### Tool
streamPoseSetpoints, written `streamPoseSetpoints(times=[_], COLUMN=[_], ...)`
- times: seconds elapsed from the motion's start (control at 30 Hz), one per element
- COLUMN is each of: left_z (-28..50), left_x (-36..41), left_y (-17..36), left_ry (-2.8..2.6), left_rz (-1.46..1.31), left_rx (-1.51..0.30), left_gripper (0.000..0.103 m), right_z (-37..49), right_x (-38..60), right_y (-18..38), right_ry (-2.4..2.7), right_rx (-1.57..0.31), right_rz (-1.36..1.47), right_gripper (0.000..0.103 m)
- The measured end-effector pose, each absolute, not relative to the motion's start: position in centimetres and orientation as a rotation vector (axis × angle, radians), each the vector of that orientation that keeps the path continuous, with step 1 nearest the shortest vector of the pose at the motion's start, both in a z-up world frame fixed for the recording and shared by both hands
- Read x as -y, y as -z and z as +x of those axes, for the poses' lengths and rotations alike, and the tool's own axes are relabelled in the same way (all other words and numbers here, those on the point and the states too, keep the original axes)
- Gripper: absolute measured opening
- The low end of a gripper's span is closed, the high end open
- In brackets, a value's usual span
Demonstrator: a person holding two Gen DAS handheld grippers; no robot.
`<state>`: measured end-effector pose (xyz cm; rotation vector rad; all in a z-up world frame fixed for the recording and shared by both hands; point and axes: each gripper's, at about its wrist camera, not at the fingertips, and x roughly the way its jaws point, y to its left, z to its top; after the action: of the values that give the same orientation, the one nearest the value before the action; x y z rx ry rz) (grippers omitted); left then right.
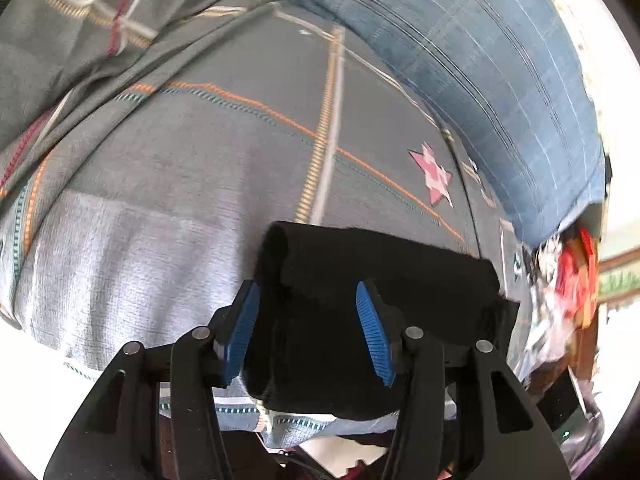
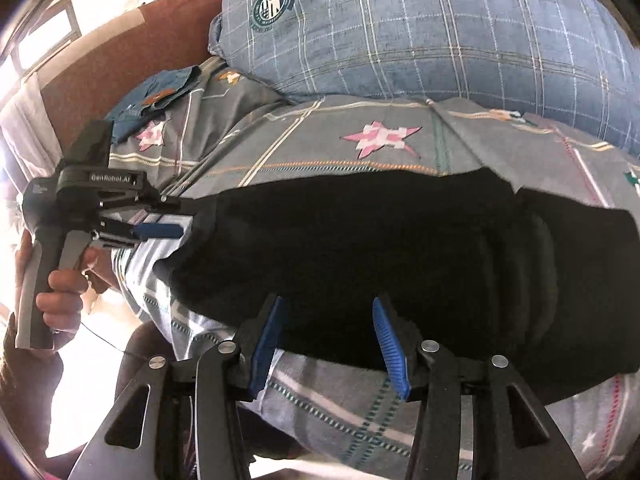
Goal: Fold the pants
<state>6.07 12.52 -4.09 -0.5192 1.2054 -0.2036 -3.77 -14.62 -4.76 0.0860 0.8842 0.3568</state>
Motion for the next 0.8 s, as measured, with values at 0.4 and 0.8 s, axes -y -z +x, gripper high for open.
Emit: streamPoseSetpoints(times=[0.4,0.8], left_z=[9.4,11.0], left_x=[-14.3,-14.2], left_y=[5.6,5.8], left_ry=[0.223,0.293], left_rz=[-0.573,-0.6], left_rx=[-1.296,-1.327], left_gripper=[0.055,0.073], right_z=[-5.3,-3.9], right_x=[4.6,0.8], right_y=[5.6,7.5], right_ry=[-0.512,-0.519], right_rx=[-0.79,-0.697], right_rz=[-0.254,-0.399], right_gripper=[0.065,0.017])
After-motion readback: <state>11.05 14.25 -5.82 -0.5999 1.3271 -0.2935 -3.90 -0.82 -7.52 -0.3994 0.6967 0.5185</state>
